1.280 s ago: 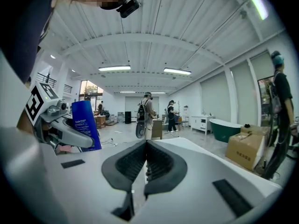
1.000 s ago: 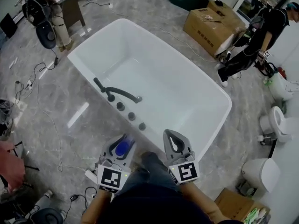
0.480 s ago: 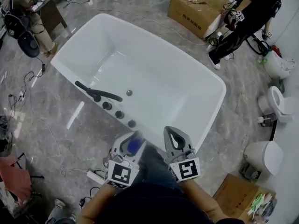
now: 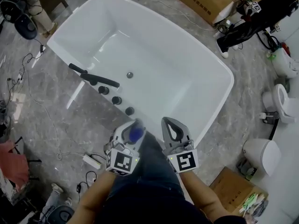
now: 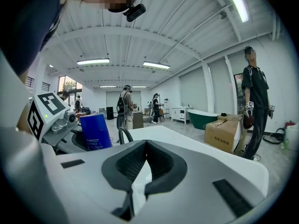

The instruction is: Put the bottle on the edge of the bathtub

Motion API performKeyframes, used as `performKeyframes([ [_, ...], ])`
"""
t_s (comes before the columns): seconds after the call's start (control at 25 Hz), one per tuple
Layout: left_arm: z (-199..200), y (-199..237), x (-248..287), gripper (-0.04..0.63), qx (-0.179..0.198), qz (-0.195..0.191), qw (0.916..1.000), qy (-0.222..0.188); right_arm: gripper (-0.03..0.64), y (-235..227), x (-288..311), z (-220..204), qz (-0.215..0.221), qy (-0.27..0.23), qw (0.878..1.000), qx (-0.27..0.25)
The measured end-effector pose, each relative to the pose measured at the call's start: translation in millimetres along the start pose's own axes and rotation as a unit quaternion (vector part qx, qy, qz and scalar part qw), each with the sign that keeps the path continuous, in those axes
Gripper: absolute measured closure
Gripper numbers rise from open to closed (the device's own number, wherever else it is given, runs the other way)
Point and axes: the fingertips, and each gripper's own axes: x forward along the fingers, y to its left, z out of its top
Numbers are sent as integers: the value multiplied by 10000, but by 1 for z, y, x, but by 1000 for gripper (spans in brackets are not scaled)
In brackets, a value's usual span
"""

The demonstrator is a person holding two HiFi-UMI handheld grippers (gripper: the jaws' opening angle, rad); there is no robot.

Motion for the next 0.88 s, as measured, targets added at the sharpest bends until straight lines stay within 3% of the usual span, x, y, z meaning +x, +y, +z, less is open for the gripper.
performKeyframes([
  [0.44,-64,-6,39,440,-92,-76,9999,61,600,18,23,-60,403,475,9980,-66],
  [0.88,-119,-15,73,440,-137,-331,9989,313,600,12,42,-111,473,822,9954,129],
])
